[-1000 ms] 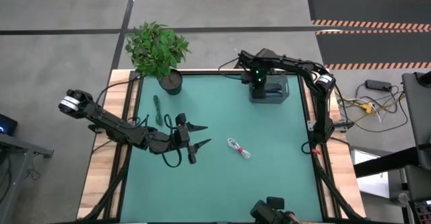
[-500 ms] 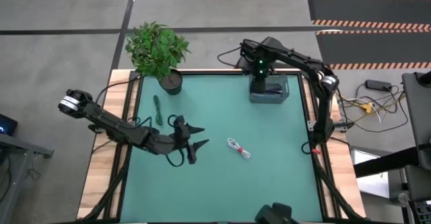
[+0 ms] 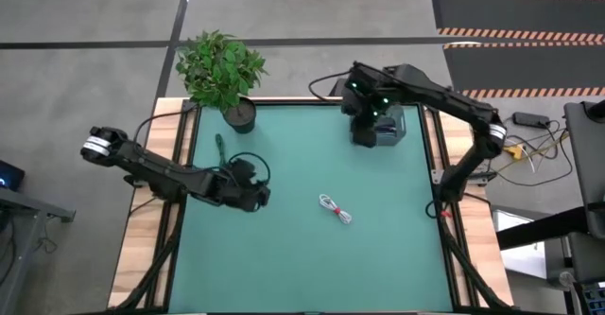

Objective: Pick and place USB-C Cables
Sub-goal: Put the green charger cable into the bin

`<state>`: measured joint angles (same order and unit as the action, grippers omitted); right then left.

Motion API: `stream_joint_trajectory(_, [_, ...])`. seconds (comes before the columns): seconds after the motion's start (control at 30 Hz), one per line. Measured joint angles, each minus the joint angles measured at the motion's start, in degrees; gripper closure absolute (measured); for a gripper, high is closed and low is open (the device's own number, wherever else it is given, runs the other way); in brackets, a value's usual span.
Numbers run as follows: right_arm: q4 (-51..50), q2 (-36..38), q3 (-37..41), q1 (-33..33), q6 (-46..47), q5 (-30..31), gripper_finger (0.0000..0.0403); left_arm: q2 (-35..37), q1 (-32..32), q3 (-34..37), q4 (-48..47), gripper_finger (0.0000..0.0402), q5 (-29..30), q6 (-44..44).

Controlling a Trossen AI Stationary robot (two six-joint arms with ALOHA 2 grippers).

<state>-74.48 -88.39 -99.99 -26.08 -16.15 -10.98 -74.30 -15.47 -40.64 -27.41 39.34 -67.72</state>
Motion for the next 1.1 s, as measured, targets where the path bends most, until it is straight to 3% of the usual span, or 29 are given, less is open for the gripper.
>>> stream_joint_trajectory(0.27, [7.77, 6.65, 0.01, 10.3, 3.24, 0.02, 0.0312, -1.11, 9.29, 0.02, -17.91, 0.0194, -2.83, -9.83])
stream_joint_trajectory(0.63, [12.22, 7.86, 0.05, 22.25, 3.69, 0.47, 0.0312, -4.79, 19.37, 0.38, -26.23, 0.0194, -3.59, -9.92])
stream_joint_trajectory(1.1, [12.26, 7.59, 0.05, 25.98, 4.98, 0.66, 0.0312, -5.64, 22.65, 8.52, -15.96, 0.0194, -4.85, -9.93])
